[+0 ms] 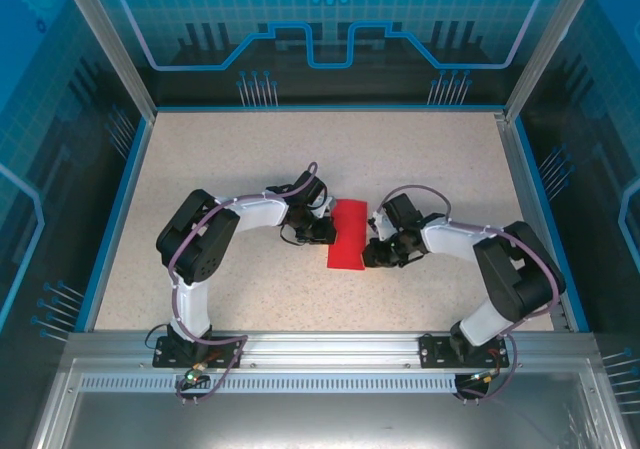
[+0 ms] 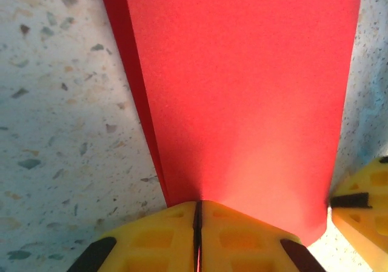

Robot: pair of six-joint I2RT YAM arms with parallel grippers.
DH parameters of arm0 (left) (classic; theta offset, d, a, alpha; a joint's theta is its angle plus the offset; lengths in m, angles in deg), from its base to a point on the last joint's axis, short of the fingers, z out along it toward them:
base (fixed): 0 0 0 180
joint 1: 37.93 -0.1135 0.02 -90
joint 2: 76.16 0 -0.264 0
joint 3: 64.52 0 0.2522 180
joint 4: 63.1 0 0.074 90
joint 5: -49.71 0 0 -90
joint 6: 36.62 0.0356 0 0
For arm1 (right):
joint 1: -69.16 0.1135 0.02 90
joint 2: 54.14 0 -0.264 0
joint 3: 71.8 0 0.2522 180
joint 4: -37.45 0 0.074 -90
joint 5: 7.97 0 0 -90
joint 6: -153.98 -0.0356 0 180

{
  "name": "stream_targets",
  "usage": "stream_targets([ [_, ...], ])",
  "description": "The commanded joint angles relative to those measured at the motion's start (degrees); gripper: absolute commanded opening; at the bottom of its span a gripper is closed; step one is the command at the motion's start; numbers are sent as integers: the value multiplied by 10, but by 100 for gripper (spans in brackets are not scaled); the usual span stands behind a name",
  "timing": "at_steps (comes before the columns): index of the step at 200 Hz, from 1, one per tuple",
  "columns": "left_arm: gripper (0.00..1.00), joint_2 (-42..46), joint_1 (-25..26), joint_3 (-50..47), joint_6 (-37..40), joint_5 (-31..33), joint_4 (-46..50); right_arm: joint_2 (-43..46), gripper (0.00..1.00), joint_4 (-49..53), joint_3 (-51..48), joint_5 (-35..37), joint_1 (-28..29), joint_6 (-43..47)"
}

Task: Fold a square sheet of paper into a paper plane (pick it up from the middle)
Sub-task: Fold the square sheet of paper in half at the center of the table.

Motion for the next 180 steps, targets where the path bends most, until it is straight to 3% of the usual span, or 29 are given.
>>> stream_targets([
  [1,10,-24,-9,-11,16,60,95,38,16,43,14,-3,-1,-9],
  [93,10,-23,-9,-5,18,60,95,-69,16,-28,57,-37,58,-30],
  [180,10,-33,-9,-4,19,56,92,-33,16,42,-5,-7,46,8],
])
